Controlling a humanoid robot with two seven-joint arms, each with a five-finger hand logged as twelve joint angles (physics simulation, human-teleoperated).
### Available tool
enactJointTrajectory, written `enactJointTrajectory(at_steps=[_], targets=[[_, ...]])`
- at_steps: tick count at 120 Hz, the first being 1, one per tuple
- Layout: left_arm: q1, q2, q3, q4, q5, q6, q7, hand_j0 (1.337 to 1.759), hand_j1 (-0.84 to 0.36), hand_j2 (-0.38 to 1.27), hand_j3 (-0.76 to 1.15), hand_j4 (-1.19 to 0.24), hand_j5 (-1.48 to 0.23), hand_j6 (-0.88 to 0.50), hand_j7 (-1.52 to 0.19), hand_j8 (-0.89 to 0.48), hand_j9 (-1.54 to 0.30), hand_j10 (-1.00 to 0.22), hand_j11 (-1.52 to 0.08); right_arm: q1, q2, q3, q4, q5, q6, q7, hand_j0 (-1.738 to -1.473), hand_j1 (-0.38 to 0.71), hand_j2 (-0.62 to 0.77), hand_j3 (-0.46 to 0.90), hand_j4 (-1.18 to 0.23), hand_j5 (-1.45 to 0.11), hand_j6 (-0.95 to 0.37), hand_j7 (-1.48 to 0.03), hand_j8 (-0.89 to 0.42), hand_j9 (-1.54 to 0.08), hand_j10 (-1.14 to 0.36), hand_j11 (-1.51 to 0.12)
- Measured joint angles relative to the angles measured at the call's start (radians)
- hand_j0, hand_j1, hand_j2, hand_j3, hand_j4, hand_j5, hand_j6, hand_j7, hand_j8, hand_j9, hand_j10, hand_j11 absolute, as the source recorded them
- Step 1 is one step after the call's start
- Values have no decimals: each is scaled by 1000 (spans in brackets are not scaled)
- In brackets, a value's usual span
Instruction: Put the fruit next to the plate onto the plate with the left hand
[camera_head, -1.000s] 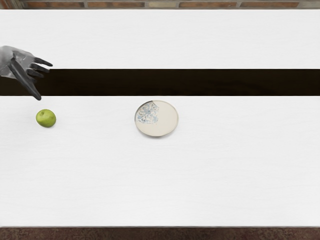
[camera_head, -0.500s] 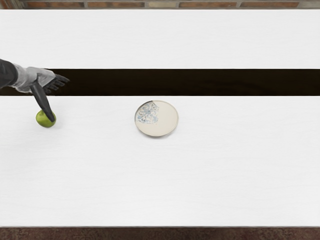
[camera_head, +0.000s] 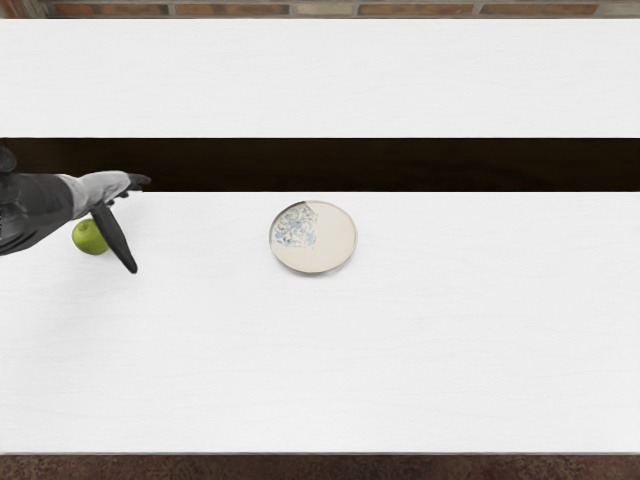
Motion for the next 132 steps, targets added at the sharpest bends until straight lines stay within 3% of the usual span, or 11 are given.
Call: enactJointTrajectory(at_steps=[29, 67, 132], targets=[[1, 9, 9, -8, 31, 70, -13, 1658, 267, 14, 0, -69, -89, -70, -89, -70, -89, -69, -89, 0, 0, 0, 0, 0, 0, 0, -1658, -349, 0, 0, 0, 0, 0, 0, 0, 0, 0, 0], [-1, 31, 59, -8, 55, 93, -8, 1658, 100, 42, 0, -209, -270, -209, -270, -209, -270, -209, -270, 0, 0, 0, 0, 0, 0, 0, -1658, -349, 0, 0, 0, 0, -1, 0, 0, 0, 0, 0], [33, 40, 63, 8, 85, 121, 2, 1658, -51, 68, 0, -335, -435, -336, -435, -335, -435, -335, -435, 0, 0, 0, 0, 0, 0, 0, -1658, -349, 0, 0, 0, 0, -1, 0, 0, 0, 0, 0]])
